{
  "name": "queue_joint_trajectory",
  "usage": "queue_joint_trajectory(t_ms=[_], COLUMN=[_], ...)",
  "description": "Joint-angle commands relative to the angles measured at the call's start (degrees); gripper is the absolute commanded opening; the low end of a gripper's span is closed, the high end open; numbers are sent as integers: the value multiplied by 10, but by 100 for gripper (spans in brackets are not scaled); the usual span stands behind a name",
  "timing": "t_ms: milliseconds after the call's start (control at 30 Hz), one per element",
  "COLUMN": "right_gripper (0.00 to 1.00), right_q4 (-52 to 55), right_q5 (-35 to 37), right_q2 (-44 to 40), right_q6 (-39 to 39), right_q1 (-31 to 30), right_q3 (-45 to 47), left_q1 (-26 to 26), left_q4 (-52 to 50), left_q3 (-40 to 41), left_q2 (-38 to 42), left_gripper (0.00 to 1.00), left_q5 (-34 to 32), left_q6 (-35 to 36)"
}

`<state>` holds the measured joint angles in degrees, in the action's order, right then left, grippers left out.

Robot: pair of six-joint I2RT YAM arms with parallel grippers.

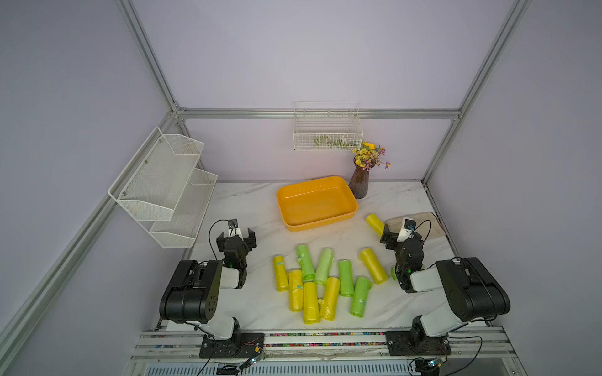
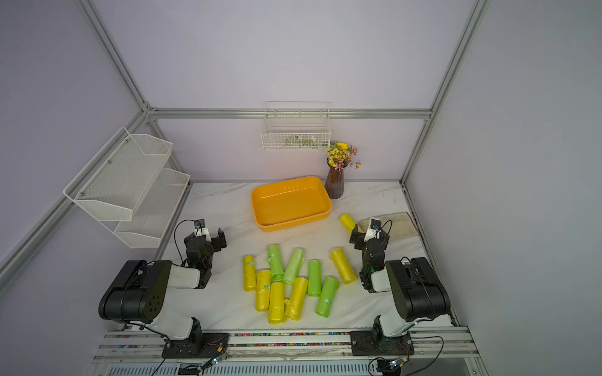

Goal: Put the roll of trash bags into the storage box
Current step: Adjust the storage box at the center of the board.

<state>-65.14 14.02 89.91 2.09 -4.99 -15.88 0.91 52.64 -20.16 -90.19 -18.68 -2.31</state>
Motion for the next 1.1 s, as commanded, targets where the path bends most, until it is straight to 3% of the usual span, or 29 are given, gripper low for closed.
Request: queue_joint_trajectory(t_ms=[0,733,767,900,967,1067], right_gripper=[99,99,99,99,99,98], right_q4=[-17,-19,-20,44,185,379], right_q5=[-1,-3,-10,-41,-41,-126], right_q2=[4,3,-1,-56,-101,-138], right_q6=[-3,-3,-7,-22,1,-6], right_q1=[-3,-3,-4,-4,-4,-5], right_q3=[-12,-10,-8,-22,-68,-146], left_q1=[2,3,4,7,8,17], left_q4=[18,25,1,-368,-486,-580], left_q3=[-15,-13,-20,-182,-253,-329], left_q2=[2,6,20,86,87,70], left_gripper=[100,100,100,100,100,100], left_q5=[0,9,22,40,77,125], left_q6=[3,11,22,-3,-8,-43])
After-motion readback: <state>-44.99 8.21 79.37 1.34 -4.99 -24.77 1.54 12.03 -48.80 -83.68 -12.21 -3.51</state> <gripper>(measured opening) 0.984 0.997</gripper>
